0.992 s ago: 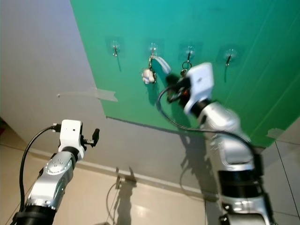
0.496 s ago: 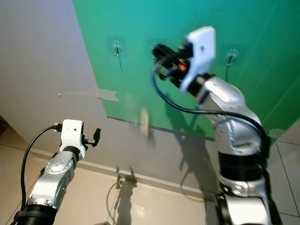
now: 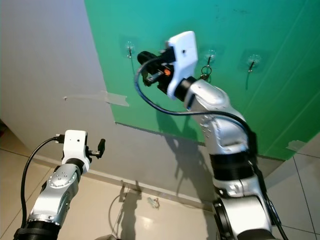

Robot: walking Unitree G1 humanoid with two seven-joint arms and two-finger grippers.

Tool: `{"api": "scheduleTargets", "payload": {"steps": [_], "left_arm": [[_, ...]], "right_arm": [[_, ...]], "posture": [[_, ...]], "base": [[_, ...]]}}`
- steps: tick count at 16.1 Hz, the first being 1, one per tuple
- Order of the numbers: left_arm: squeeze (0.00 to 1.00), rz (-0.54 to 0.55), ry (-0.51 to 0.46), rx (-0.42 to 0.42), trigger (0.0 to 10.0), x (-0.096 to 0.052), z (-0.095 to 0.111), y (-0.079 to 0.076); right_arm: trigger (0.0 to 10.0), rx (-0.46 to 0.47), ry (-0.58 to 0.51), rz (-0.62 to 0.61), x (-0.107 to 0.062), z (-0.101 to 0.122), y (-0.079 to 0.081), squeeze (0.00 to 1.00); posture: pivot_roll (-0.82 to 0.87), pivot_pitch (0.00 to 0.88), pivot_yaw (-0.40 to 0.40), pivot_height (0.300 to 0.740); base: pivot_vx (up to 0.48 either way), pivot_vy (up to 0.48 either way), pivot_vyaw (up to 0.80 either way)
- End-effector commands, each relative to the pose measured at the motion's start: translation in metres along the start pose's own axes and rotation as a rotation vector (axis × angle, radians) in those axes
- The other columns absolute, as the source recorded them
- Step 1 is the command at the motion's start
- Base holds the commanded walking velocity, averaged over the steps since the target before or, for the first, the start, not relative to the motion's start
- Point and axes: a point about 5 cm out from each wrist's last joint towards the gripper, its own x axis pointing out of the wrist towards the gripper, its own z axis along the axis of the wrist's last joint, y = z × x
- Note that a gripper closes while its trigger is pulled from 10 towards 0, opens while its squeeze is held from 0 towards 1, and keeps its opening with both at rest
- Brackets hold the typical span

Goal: Hang keys on a hook

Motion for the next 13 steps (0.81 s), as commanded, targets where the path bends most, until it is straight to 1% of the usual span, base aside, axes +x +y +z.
{"api": "scheduleTargets", "payload": {"steps": [1,4,6,10,13], "left_arm": [[0.0,0.015,-0.018,0.003,10.0,-0.001,0.004,0.002],[0.0,0.022,-0.019,0.002,10.0,-0.002,0.004,0.004],[0.0,0.021,-0.02,0.004,10.0,-0.002,0.006,0.005],[0.0,0.013,-0.02,0.01,10.0,0.0,0.007,0.006],[0.0,0.007,-0.02,0.013,10.0,0.0,0.008,0.005]], "right_arm": [[10.0,-0.038,-0.012,-0.022,0.003,0.002,-0.004,0.0],[10.0,-0.085,0.015,-0.106,-0.001,-0.006,-0.019,0.0],[10.0,-0.102,0.027,-0.183,-0.003,-0.01,-0.029,0.0],[10.0,-0.153,0.032,-0.245,-0.006,-0.016,-0.036,0.0],[10.0,-0.15,0.007,-0.235,-0.01,-0.008,-0.035,0.0]], "posture": [[-0.06,0.0,-0.012,0.74],[-0.06,0.0,-0.015,0.74],[-0.06,0.0,-0.011,0.74],[-0.07,0.0,0.004,0.74],[-0.07,0.0,0.008,0.74]], "base": [[0.0,0.0,0.0],[0.0,0.0,0.0],[0.0,0.0,0.0],[0.0,0.0,0.0],[0.0,0.0,0.0]]}}
